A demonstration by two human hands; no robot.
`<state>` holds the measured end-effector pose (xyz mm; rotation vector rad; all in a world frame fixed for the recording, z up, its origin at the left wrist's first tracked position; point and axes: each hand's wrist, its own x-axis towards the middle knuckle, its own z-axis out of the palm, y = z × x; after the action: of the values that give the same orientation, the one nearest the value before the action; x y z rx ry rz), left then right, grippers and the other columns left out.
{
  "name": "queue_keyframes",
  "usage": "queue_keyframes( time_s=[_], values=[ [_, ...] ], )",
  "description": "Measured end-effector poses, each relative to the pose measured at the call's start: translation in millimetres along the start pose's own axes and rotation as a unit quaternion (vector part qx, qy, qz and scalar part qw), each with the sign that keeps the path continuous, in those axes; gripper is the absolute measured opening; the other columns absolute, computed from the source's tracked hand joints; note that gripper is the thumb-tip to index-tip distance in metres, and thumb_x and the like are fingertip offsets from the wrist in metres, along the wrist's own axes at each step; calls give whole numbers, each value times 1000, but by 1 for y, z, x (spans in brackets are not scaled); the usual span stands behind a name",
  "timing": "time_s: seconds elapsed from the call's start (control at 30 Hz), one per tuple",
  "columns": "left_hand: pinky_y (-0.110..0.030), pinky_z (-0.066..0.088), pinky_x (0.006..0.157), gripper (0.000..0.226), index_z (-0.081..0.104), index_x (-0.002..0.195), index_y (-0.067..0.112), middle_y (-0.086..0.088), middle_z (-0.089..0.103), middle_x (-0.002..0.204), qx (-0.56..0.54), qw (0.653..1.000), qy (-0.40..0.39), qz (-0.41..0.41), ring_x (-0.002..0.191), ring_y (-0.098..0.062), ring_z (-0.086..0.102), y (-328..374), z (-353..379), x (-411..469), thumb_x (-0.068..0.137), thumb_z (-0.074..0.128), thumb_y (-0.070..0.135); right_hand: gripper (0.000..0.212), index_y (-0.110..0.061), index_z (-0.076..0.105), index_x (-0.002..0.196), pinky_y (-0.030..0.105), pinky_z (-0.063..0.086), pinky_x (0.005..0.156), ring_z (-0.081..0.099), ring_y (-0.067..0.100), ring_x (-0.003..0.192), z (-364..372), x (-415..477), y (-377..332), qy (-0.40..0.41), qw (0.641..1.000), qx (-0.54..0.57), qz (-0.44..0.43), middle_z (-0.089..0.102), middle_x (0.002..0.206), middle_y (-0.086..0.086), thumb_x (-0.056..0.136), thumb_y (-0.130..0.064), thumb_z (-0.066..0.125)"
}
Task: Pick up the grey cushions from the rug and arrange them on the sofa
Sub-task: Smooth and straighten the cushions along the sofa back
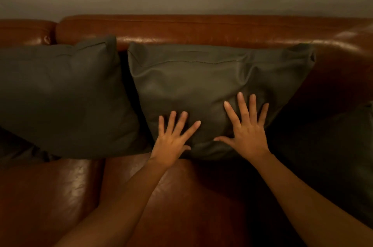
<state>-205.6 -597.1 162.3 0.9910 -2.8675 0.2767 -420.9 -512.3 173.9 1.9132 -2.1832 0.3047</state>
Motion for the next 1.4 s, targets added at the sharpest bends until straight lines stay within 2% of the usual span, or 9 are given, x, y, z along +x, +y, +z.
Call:
queue_keyframes(
  time_s=[0.07,0.17,0.33,0.5,0.7,0.87,1.13,1.23,1.4],
  values=[
    [-65,9,109,127,-15,149,24,-22,-23,153,-81,991,58,-86,143,-38,-16,-3,-3,-15,61,67,66,103,-31,12,150,58,9,114,3,37,146,-15,-9,-3,63,995,67,36,7,156,15,68,-74,56],
    [-44,6,116,121,-12,150,21,-26,-4,154,-279,916,80,-278,145,-28,-5,-9,-27,-18,64,53,76,107,-13,23,145,42,17,116,22,38,138,-38,-16,0,151,950,184,203,23,148,24,67,-77,60],
    [-39,32,114,133,18,150,23,-5,30,150,-581,687,35,-436,137,-17,33,-36,-39,-3,42,82,66,125,-16,10,152,40,31,116,33,17,139,-64,1,32,40,712,542,445,27,154,10,53,-48,80],
    [-29,47,95,82,42,137,16,0,58,127,-678,584,-1,-445,116,-14,57,-40,-51,17,66,82,14,94,-20,22,147,29,41,104,47,13,126,-69,18,40,-30,704,579,409,44,142,0,72,-19,80],
    [-27,50,93,66,49,127,15,1,63,117,-698,579,27,-421,109,-13,60,-25,-55,24,70,81,13,108,-27,35,141,32,43,104,50,8,125,-79,6,42,-6,735,562,380,50,137,-9,50,-49,88],
    [-22,42,94,81,31,141,19,5,52,130,-673,620,-56,-400,117,-10,51,-36,-49,30,75,77,22,106,-20,23,149,28,35,109,40,12,132,-71,14,40,-27,766,518,381,39,147,-4,64,-33,86],
    [-20,32,102,106,3,151,17,1,32,151,-626,645,-104,-427,133,-12,37,-39,-63,6,76,77,25,124,-18,17,152,39,27,117,29,19,142,-86,7,24,-10,782,470,408,28,155,2,55,-51,86],
    [-27,26,113,114,-5,151,13,-2,23,155,-591,662,-119,-445,141,-16,27,-36,-73,-18,75,77,28,118,-12,4,154,23,7,113,6,23,148,-101,-1,5,25,817,412,402,7,161,10,70,-42,81],
    [-32,18,118,111,-10,150,12,-6,7,159,-519,715,-139,-448,146,-18,12,-40,-102,-51,79,72,36,105,-13,4,154,24,7,111,-6,25,149,-129,-1,-32,46,857,397,324,-1,162,12,80,-33,75]
  ],
)
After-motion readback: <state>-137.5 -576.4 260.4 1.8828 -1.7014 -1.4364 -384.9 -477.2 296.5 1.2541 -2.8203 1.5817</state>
